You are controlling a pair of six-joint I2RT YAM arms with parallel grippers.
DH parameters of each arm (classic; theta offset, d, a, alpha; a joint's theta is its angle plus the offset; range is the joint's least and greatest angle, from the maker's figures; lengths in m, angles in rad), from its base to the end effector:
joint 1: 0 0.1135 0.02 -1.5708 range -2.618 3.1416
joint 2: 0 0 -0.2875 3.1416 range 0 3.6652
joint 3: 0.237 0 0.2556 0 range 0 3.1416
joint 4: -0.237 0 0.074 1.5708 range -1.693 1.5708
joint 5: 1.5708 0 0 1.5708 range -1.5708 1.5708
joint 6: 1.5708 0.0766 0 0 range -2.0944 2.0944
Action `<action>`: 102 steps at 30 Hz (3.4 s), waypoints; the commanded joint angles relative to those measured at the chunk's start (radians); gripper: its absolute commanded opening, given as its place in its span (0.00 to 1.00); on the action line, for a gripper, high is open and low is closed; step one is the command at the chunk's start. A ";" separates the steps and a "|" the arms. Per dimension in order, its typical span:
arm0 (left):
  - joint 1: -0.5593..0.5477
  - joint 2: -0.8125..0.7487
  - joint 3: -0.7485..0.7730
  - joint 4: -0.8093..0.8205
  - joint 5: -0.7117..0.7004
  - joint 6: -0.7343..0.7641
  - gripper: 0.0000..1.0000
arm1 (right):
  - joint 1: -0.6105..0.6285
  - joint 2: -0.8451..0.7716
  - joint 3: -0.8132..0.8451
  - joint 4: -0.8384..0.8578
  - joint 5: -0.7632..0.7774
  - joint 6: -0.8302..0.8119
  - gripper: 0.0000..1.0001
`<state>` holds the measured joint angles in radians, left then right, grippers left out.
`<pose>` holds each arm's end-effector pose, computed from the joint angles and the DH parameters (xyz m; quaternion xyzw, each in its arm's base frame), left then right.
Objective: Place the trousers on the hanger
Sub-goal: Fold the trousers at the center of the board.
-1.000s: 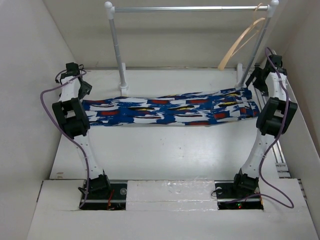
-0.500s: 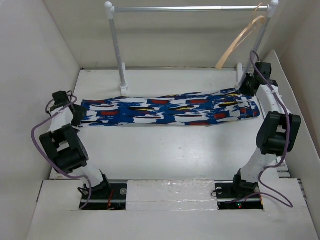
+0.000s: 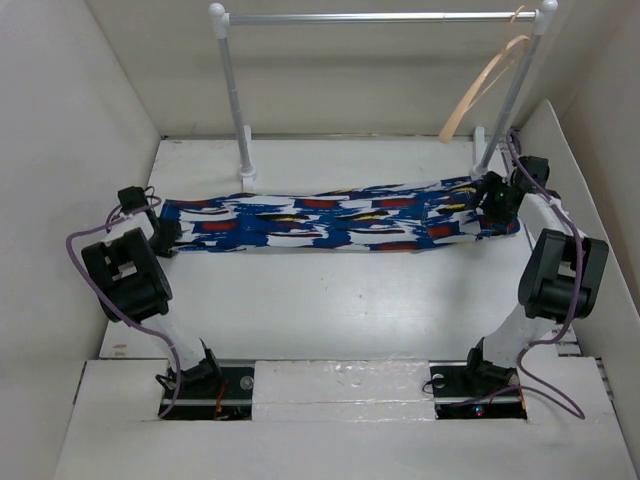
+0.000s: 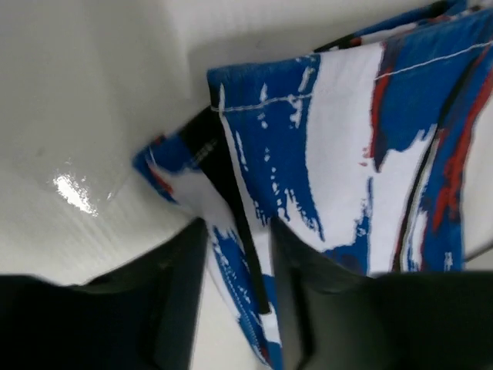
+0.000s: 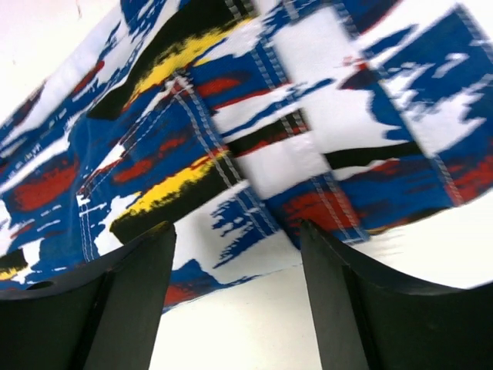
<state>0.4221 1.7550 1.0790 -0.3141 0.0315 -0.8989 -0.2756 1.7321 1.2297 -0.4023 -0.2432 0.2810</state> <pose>0.3537 0.1562 0.1616 -0.5842 0.7593 -0.0823 0.2746 0.3942 -0.0923 0.2136 0.2196 0.9129 0.1155 0.3242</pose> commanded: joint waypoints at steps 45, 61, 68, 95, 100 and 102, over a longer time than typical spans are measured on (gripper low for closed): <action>0.009 -0.075 0.122 -0.334 -0.599 0.207 0.00 | -0.352 -0.428 -0.368 -0.076 0.102 0.070 0.00; -0.259 -0.149 0.303 -0.341 -0.397 0.201 0.81 | -0.410 -0.364 -0.401 0.003 0.079 0.012 1.00; -0.716 -0.236 0.124 -0.136 -0.303 0.184 0.76 | -0.381 -0.137 -0.339 0.091 -0.027 0.000 1.00; -1.003 -0.181 -0.137 -0.060 -0.170 0.161 0.75 | -0.336 -0.526 0.092 -0.107 0.062 0.052 0.00; -1.180 -0.043 0.040 -0.079 -0.125 0.152 0.75 | -0.317 -0.569 0.227 -0.156 0.015 0.009 0.00; -1.247 0.038 0.129 -0.098 -0.102 0.161 0.75 | -0.280 -0.582 0.266 -0.178 0.021 -0.023 0.00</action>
<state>-0.7673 1.7344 1.1095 -0.3717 -0.1101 -0.7391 -0.5930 1.1603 1.4242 -0.5625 -0.2199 0.2920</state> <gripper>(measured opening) 0.749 0.250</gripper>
